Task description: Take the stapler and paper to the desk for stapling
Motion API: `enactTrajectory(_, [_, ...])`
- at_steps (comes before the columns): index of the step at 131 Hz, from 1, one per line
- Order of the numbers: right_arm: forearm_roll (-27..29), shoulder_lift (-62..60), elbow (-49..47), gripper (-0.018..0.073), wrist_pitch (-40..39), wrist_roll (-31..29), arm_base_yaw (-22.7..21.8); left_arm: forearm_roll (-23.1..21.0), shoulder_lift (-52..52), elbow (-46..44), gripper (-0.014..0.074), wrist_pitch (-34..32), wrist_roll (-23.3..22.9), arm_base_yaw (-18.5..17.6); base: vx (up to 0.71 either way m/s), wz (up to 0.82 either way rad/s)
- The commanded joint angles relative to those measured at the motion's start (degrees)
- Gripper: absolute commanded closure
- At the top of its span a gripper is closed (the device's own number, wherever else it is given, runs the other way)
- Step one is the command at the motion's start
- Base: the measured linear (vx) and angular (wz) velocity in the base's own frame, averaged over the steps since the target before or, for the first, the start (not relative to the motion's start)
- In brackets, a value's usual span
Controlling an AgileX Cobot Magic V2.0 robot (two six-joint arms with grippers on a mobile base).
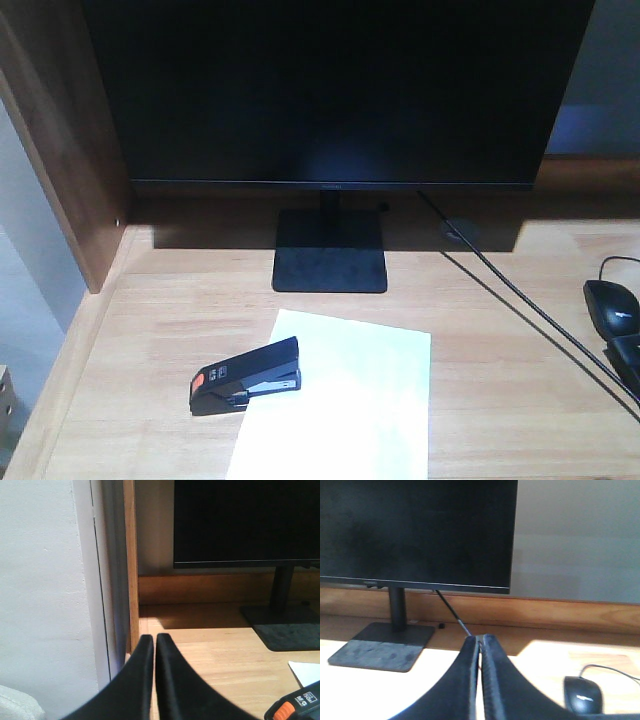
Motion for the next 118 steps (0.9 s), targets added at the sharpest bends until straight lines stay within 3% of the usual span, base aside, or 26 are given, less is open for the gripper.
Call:
enactTrajectory(1, [-0.3, -0.5, 0.3, 0.0561, -4.0, 1.3, -2.6, -0.5, -0.8, 0.5, 0.0603, -4.1, -0.5, -0.1, 0.0, 0.0])
enactTrajectory(118, [-0.9, -0.6, 0.3, 0.0561, -4.1, 1.3, -3.5, -0.5, -0.8, 0.5, 0.0603, -4.1, -0.5, -0.1, 0.0, 0.0])
